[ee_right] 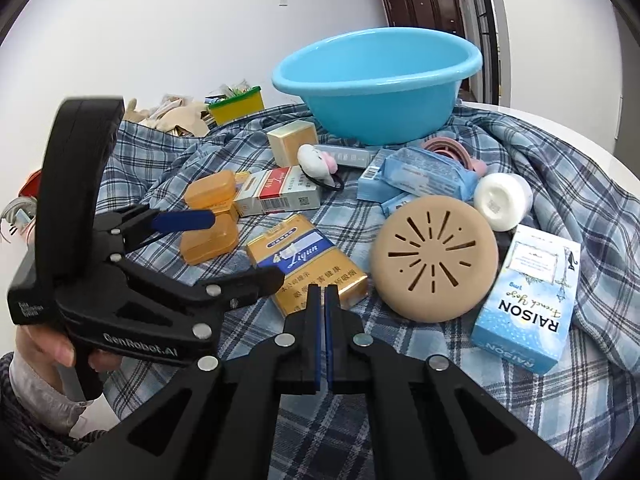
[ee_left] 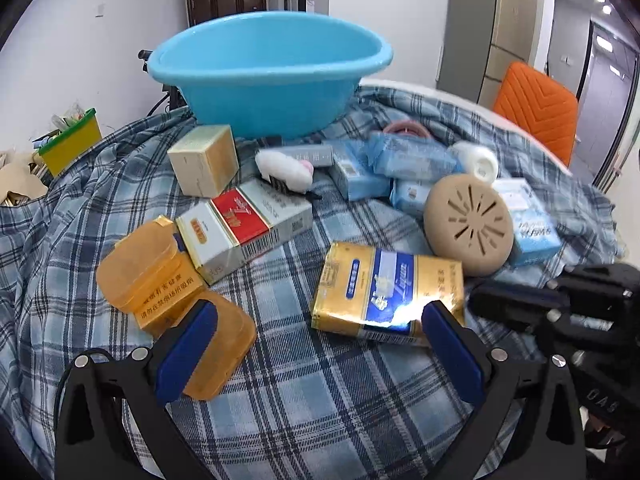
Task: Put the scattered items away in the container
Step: 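Move the open right tool down toward the gold Liqun cigarette pack, then close the right tool on the gold Liqun cigarette pack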
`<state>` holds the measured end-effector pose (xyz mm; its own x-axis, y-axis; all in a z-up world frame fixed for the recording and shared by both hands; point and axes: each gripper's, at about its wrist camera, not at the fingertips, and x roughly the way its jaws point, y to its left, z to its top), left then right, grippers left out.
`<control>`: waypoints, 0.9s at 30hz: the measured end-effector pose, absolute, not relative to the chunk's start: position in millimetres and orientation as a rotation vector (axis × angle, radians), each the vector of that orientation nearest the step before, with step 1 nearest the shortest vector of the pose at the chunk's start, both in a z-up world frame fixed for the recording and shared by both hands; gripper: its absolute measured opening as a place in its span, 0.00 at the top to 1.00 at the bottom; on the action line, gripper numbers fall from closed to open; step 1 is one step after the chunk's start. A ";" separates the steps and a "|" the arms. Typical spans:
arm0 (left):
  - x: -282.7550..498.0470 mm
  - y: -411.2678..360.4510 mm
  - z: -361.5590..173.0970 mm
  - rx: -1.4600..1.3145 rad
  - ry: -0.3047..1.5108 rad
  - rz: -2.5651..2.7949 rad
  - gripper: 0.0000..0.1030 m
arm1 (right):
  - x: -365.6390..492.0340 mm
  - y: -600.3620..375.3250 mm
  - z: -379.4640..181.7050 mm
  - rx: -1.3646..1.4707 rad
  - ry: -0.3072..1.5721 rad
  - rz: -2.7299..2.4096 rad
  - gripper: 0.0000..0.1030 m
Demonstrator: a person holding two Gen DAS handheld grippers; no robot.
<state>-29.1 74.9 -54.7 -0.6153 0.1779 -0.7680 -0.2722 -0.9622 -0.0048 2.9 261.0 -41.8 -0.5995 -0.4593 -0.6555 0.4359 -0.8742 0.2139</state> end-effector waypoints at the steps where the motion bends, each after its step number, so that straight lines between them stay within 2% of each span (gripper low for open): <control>1: -28.1 74.5 -56.7 -1.224 0.164 2.617 0.00 | 2.6 262.3 -42.2 1.013 -0.050 -2.435 1.00; 3: -25.1 72.7 -57.5 -1.209 0.158 2.626 0.00 | 1.2 264.5 -43.5 1.022 -0.065 -2.431 0.98; 5: -23.3 71.8 -57.5 -1.209 0.168 2.626 0.00 | -1.0 266.0 -45.2 1.037 -0.086 -2.426 0.92; 8: -21.5 70.9 -57.6 -1.214 0.169 2.630 0.00 | -4.3 268.4 -45.9 1.045 -0.146 -2.404 0.76; 10: -19.3 70.7 -57.7 -1.218 0.172 2.630 0.00 | -4.9 268.7 -44.7 1.034 -0.171 -2.399 0.56; 11: -18.3 70.4 -57.7 -1.218 0.174 2.630 0.00 | -5.0 268.4 -43.5 1.026 -0.176 -2.402 0.54; 22: -9.2 72.0 -60.9 -1.212 0.246 2.647 0.00 | -16.9 257.1 -47.0 1.040 -0.192 -2.357 0.54; 27: -9.0 69.5 -59.6 -1.216 0.220 2.641 0.00 | -23.9 246.8 -45.4 1.032 -0.165 -2.325 0.56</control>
